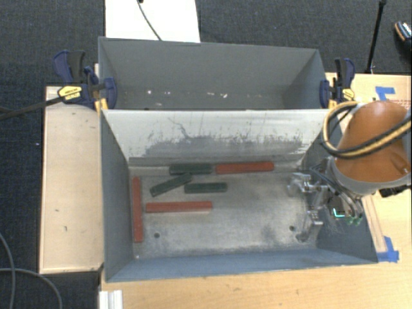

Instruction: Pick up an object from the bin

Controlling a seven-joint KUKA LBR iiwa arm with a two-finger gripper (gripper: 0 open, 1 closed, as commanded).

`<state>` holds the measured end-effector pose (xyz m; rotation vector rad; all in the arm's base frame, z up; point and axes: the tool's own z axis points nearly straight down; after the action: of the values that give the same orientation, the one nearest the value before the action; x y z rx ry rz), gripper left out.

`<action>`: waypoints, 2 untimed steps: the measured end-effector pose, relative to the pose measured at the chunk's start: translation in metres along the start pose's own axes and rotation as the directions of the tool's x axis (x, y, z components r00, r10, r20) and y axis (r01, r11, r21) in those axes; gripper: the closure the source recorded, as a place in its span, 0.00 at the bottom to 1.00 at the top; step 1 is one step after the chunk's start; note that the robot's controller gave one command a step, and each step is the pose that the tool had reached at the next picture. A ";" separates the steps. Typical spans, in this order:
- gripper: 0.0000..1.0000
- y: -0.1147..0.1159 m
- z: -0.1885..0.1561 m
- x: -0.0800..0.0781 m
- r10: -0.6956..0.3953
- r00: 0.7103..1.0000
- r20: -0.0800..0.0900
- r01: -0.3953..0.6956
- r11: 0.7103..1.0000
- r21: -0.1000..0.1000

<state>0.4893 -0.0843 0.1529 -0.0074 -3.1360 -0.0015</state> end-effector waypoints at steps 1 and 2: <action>0.00 0.065 0.055 -0.079 0.042 0.999 0.009 -0.041 0.999 -0.004; 0.00 0.131 0.083 -0.087 0.078 0.997 0.009 -0.078 0.997 -0.004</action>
Offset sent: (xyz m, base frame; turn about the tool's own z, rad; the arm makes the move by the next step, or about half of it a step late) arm 0.0764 0.0592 -0.0531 0.0485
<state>0.5769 0.0461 0.0694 -0.1303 -3.1422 -0.0064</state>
